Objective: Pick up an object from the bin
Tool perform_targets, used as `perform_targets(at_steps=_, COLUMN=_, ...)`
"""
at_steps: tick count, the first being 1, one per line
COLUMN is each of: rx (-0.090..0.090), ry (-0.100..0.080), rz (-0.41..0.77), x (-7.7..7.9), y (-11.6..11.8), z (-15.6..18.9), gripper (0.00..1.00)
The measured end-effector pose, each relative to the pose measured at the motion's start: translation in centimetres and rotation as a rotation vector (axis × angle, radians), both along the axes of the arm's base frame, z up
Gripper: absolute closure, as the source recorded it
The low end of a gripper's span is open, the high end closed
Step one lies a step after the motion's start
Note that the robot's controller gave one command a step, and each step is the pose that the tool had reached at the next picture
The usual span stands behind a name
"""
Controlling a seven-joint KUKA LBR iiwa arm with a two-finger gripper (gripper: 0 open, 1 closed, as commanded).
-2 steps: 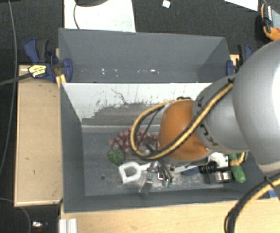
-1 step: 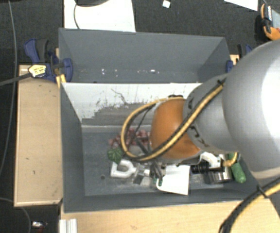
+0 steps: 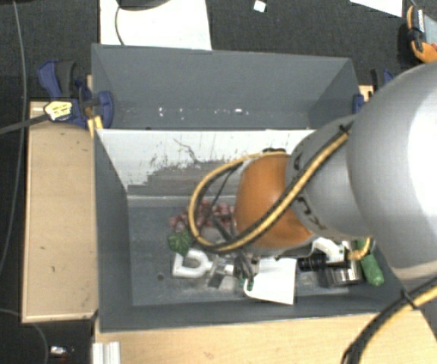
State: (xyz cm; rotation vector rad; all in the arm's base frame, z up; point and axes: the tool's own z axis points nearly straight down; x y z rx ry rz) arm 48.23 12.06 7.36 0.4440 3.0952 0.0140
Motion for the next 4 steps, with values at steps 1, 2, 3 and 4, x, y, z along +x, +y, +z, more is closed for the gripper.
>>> perform_targets(at_steps=1, rx=-0.003, ry=-0.005, rz=0.142, x=3.7, y=-4.0, z=-0.3, gripper=1.0)
perform_targets(at_steps=2, rx=0.002, ry=-0.001, rz=-0.021, x=0.0, y=-3.9, z=-0.3, gripper=1.0)
perform_targets(at_steps=3, rx=0.0, ry=-0.007, rz=0.058, x=1.0, y=-3.7, z=-0.3, gripper=1.0)
perform_targets(at_steps=4, rx=0.001, ry=-0.008, rz=0.052, x=1.1, y=-3.8, z=-0.2, gripper=1.0)
